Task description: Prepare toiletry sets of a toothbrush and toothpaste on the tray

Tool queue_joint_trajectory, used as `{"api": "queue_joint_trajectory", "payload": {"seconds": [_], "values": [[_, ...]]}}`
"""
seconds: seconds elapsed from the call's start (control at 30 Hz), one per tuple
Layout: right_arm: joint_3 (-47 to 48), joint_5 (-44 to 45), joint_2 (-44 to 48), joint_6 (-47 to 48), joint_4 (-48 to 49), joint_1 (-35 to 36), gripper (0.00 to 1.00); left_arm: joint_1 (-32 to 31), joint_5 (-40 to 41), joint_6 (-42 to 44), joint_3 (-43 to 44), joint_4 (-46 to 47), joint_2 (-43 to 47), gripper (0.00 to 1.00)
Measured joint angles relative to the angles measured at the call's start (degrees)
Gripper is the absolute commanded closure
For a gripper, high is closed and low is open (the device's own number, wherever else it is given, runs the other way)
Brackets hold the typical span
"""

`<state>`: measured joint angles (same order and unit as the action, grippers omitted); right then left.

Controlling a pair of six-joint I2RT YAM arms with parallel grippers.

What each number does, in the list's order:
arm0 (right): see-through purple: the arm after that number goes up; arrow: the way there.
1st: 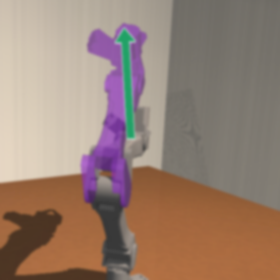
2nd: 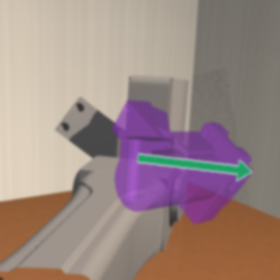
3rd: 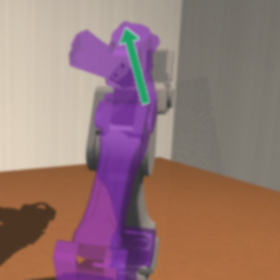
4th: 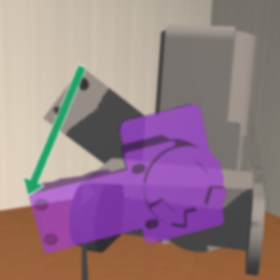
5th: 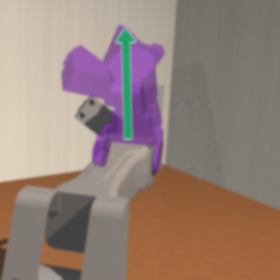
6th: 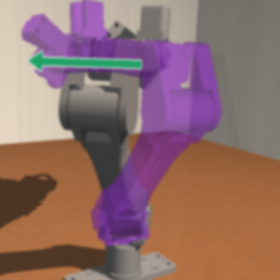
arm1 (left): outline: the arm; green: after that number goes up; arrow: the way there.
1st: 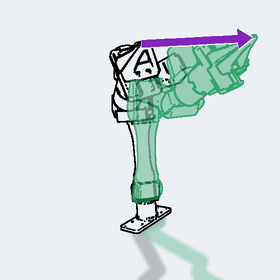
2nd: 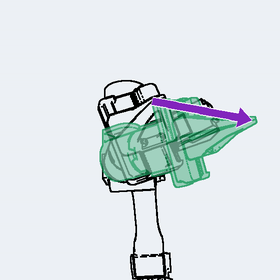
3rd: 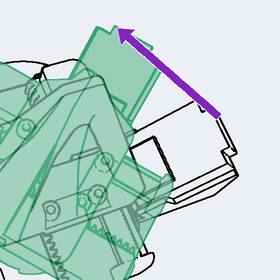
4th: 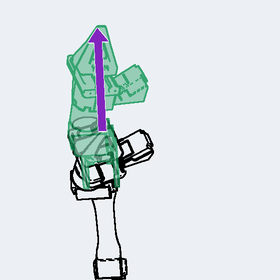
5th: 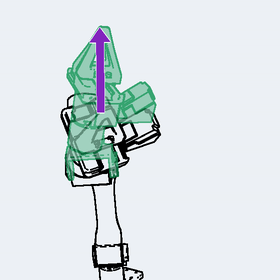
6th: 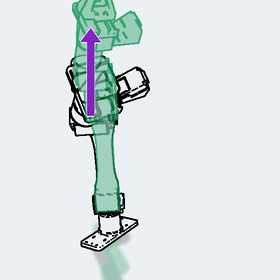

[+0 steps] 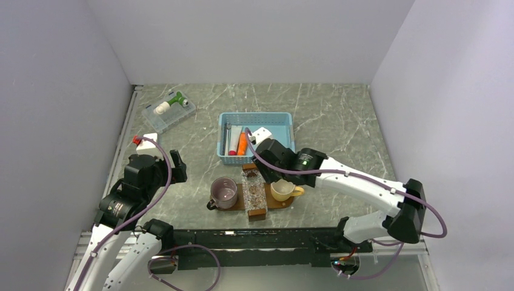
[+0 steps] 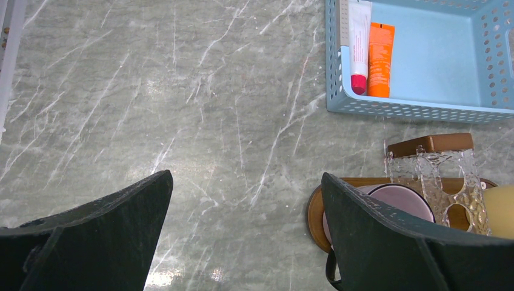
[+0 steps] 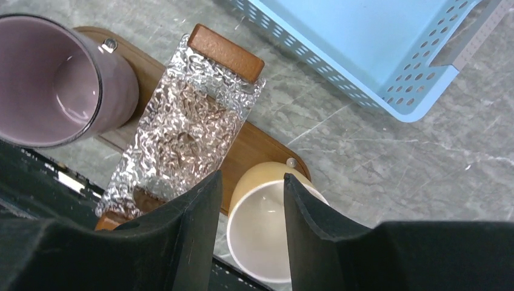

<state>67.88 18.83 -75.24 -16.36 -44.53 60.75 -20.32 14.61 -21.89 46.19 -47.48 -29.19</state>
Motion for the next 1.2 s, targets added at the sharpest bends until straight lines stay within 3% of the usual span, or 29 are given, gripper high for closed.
{"api": "queue_joint_trajectory", "payload": {"seconds": [0.4, 0.73, 1.03, 1.2], "values": [[3.3, 1.8, -10.5, -7.2, 7.6, 0.0, 0.59, 0.0, 0.0, 0.0, 0.0, 0.0, 0.1, 0.01], [9.7, 1.3, -20.0, -10.1, 11.8, 0.0, 0.83, 0.0, 0.0, 0.0, 0.0, 0.0, 0.1, 0.01], [13.8, 0.0, -25.7, -11.1, 13.2, 0.0, 0.97, 0.0, -0.2, 0.0, 0.0, 0.0, 0.1, 0.0], [15.0, 0.0, -28.6, -11.4, 13.3, 0.0, 0.99, 0.0, -0.4, 0.0, 0.0, 0.0, 0.1, 0.01]]}}
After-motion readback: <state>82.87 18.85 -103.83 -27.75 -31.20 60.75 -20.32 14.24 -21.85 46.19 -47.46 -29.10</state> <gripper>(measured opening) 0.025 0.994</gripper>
